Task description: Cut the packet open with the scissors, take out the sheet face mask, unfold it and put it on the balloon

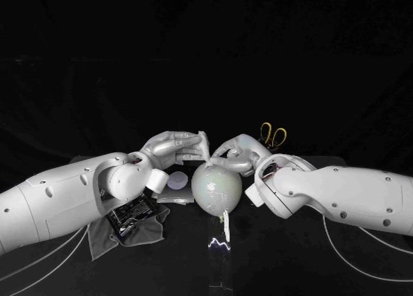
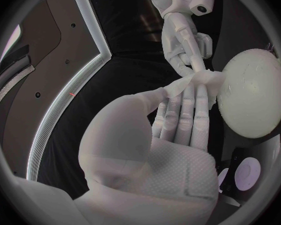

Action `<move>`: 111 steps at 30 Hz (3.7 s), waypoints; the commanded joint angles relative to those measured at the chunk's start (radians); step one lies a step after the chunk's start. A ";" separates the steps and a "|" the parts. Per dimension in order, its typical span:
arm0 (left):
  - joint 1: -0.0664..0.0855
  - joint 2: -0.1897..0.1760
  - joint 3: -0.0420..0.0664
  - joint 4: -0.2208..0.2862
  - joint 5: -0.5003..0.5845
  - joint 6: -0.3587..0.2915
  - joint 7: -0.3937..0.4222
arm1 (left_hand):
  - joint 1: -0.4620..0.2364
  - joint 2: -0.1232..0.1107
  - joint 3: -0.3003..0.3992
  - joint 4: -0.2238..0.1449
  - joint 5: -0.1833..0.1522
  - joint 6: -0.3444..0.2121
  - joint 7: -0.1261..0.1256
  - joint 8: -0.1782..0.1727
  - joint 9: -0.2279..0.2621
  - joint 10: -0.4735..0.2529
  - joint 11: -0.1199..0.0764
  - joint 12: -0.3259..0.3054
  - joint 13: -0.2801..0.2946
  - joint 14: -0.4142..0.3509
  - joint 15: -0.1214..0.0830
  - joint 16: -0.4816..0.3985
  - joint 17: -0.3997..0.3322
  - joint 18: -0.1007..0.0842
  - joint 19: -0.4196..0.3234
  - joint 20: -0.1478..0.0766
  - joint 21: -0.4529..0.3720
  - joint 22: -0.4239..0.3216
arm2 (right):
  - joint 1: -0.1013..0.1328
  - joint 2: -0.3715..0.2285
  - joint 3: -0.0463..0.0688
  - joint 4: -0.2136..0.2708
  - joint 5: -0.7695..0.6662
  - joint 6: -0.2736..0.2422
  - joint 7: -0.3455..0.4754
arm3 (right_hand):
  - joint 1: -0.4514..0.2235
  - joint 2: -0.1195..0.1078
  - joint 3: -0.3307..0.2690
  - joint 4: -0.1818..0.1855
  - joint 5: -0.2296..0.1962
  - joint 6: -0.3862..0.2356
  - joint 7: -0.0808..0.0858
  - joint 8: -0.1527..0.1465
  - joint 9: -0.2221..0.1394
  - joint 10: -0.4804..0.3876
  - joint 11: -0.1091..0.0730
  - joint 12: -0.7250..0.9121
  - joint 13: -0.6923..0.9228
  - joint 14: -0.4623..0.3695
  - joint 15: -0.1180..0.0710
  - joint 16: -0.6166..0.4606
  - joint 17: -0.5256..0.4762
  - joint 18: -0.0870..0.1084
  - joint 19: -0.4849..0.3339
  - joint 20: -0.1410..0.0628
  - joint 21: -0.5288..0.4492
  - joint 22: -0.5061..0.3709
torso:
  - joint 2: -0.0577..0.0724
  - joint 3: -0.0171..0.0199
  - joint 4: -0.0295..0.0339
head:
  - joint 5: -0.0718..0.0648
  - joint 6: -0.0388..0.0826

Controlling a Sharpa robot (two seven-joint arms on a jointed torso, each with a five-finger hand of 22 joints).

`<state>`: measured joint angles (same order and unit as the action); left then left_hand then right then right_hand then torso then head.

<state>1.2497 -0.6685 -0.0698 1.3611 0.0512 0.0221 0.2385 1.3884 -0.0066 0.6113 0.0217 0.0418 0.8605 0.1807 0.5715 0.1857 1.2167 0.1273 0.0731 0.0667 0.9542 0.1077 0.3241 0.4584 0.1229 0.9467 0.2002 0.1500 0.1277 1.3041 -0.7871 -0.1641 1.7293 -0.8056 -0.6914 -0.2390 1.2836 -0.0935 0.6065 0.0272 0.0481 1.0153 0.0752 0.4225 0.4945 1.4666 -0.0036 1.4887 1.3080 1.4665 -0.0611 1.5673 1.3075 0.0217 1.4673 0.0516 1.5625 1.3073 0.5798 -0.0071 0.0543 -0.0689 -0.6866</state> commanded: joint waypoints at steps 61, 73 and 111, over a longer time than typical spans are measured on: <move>0.001 -0.002 0.002 0.001 0.028 -0.028 0.046 | -0.006 0.009 0.011 -0.003 0.007 0.004 -0.001 0.008 0.100 0.003 -0.002 0.006 0.001 0.012 -0.006 0.006 -0.009 0.012 0.010 -0.002 0.020 0.009 | -0.002 0.014 0.001 -0.037 0.320 0.086 0.089 | -0.184 -0.042 -0.242 0.249 0.009 -0.097 0.049 -0.115 0.016 0.047 0.049 -0.020 0.194 0.104 0.041 0.003 0.263 -0.018 0.094 0.037 -0.007 0.258 | 0.000 0.0004 -0.0006 | -0.001 0.002; 0.001 -0.001 0.002 0.001 0.028 -0.028 0.047 | -0.006 0.009 0.012 -0.003 0.007 0.004 -0.001 0.008 0.100 0.003 -0.002 0.006 0.001 0.012 -0.006 0.006 -0.009 0.012 0.010 -0.002 0.020 0.009 | -0.002 0.019 0.001 -0.035 0.335 0.074 0.110 | 0.010 0.034 -0.175 0.129 0.000 -0.011 0.008 -0.074 0.038 0.072 0.014 0.024 0.224 0.104 0.012 0.003 0.263 -0.022 0.104 0.015 0.008 0.264 | 0.000 0.0007 -0.0012 | -0.002 0.001; 0.001 0.002 0.002 0.002 0.037 -0.039 0.066 | -0.011 0.010 0.017 -0.001 0.007 0.002 -0.002 0.010 0.108 0.003 -0.002 0.006 0.001 0.016 -0.006 -0.001 -0.017 0.012 -0.001 0.003 0.019 0.008 | -0.002 0.005 0.002 -0.026 0.561 0.120 0.118 | -0.152 -0.007 -0.305 0.258 0.003 -0.080 0.043 -0.127 0.022 0.056 0.043 -0.006 0.207 0.104 0.034 0.003 0.263 -0.019 0.097 0.027 -0.003 0.259 | 0.000 0.0004 -0.0004 | -0.008 0.005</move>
<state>1.2496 -0.6690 -0.0696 1.3599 0.0763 -0.0153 0.2795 1.3828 -0.0046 0.6204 0.0204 0.0417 0.8588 0.1789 0.5747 0.1857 1.2167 0.1273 0.0727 0.0664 0.9641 0.0995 0.3278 0.4420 0.1228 0.9474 0.1997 0.1654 0.1353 1.3027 -0.7833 -0.1630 1.7015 -0.3186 -0.6017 -0.1222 1.1429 -0.0991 0.3065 0.2859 0.0522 0.9419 0.1187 0.2995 0.5169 1.4645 0.0311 1.4821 1.3081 1.4663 -0.0355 1.5668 1.3075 0.0063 1.4661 0.0688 1.5615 1.3076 0.5794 -0.0064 0.0532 -0.0757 -0.6830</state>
